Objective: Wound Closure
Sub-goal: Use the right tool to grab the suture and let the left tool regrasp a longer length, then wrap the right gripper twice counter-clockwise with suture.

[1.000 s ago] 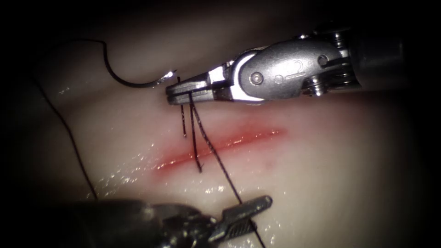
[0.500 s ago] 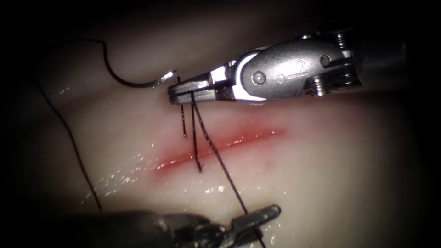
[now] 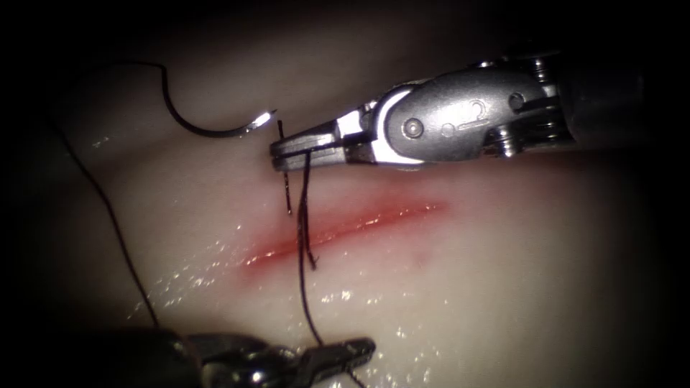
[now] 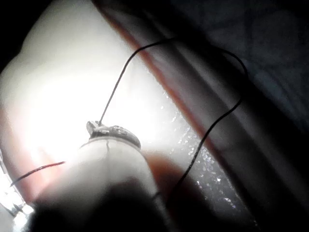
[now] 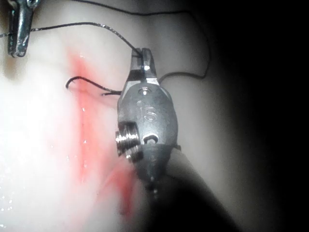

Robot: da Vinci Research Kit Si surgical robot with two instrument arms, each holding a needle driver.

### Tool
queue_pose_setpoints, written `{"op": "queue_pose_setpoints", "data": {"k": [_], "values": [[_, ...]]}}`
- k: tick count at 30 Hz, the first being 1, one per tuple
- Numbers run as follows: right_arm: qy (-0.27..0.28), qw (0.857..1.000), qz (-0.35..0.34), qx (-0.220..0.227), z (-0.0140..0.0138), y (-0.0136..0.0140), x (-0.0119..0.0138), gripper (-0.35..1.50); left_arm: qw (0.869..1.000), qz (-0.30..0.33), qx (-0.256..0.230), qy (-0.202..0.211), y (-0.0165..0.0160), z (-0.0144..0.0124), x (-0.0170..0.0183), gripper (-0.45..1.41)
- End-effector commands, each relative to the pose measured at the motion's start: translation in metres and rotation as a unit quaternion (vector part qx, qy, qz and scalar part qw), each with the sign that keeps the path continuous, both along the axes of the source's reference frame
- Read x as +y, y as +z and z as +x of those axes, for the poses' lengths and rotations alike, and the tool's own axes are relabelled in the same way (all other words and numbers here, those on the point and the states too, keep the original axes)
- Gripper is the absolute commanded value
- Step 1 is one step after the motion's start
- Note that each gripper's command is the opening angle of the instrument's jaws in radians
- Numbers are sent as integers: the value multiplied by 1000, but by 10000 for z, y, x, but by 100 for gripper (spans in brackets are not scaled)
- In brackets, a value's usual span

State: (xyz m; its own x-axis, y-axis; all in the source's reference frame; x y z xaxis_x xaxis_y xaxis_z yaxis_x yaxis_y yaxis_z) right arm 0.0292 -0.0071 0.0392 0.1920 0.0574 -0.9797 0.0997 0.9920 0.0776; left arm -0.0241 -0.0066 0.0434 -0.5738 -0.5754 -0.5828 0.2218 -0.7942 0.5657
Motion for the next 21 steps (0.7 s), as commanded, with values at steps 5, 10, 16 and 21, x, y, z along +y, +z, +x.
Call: {"op": "queue_pose_setpoints", "data": {"k": [5, 10, 16, 21], "values": [[-3, 1000, 16, 3, 5, -7, -17, -35, 1000, 5, 6, -28, -10, 41, -12, -45], [-1, 1000, 24, 1, 6, -14, -29, -35, 999, 2, 14, -41, -19, 73, -19, -45], [76, 996, 38, -43, 7, -13, -22, 140, 998, 0, 20, -58, -26, 93, -13, -45], [119, 990, 52, -51, -31, -11, -5, 148, 997, -1, 23, -70, -33, 102, -7, -45]]}}
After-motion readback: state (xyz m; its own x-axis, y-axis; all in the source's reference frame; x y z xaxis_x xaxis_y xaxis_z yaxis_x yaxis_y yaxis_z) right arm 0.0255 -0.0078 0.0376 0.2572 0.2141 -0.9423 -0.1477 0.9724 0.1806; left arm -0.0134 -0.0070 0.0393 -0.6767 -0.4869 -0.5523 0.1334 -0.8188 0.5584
